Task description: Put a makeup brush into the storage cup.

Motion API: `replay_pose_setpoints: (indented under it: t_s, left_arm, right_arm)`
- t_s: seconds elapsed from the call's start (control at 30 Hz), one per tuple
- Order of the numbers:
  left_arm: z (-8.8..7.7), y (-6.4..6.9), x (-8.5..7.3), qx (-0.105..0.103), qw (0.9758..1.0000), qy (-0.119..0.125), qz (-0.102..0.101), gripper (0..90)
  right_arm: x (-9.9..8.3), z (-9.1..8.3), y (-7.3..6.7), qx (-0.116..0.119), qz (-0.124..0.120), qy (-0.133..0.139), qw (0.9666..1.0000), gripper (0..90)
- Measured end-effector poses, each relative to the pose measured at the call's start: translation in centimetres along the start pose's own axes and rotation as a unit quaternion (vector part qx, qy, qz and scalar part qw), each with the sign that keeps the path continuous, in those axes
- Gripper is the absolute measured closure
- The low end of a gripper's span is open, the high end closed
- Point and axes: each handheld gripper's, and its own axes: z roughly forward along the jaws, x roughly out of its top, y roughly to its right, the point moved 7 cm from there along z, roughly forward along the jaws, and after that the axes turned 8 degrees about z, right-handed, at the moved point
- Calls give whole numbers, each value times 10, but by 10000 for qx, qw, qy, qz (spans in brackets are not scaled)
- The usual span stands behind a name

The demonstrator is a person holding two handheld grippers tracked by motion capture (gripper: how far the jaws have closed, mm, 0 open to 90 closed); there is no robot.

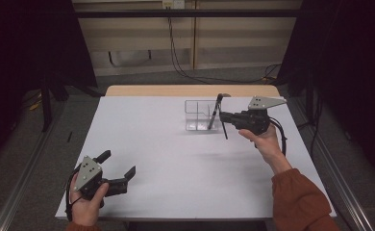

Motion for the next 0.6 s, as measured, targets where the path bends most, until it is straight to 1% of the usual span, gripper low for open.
replay_pose_setpoints:
  t_s: [0.2, 0.33, 0.43, 0.6]
  left_arm:
    - [0, 0, 0, -1, 10000, 1, 8, 13]
    - [0, 0, 0, -12, 10000, -8, 16, 13]
    - [1, 0, 0, -19, 10000, -22, 18, 13]
    - [1, 0, 0, -22, 10000, -16, 13, 13]
  right_arm:
    - [14, -2, 0, -67, -9, 191, 9998, 863]
    - [23, -4, 2, -153, -2, 331, 9993, 864]
    - [28, -4, 6, -269, -3, 359, 9990, 863]
    - [36, -2, 10, -327, 26, 444, 9985, 864]
